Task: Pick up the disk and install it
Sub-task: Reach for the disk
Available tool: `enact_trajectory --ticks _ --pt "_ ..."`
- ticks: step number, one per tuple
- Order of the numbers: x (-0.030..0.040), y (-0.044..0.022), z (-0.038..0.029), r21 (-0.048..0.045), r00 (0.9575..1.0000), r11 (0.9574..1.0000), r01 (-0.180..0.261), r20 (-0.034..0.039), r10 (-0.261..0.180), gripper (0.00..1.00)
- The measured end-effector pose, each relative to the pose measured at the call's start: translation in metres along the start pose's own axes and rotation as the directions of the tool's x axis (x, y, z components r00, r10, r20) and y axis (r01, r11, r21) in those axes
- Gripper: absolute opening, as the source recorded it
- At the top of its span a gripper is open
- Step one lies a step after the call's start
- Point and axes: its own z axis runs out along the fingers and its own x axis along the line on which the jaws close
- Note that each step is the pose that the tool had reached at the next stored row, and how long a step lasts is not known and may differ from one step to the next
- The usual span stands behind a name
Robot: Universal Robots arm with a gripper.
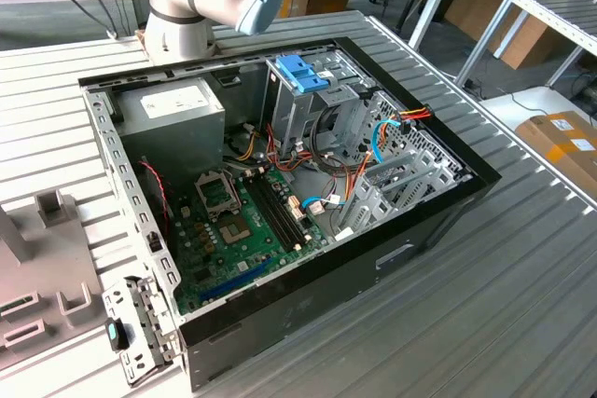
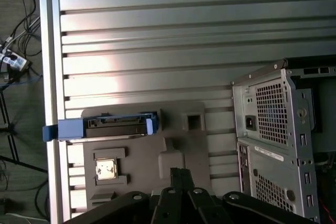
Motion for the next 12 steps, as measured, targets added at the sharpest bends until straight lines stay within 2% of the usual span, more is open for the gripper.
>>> enact_trajectory --ticks 7,12 --pt "0.0118 -0.0009 -0.0004 0.0001 1.0 1.0 0.0 0.0 0.0 0.1" --pt "0.0249 -0.0019 -0.0008 0.0001 1.0 1.0 0.0 -0.0001 0.0 0.1"
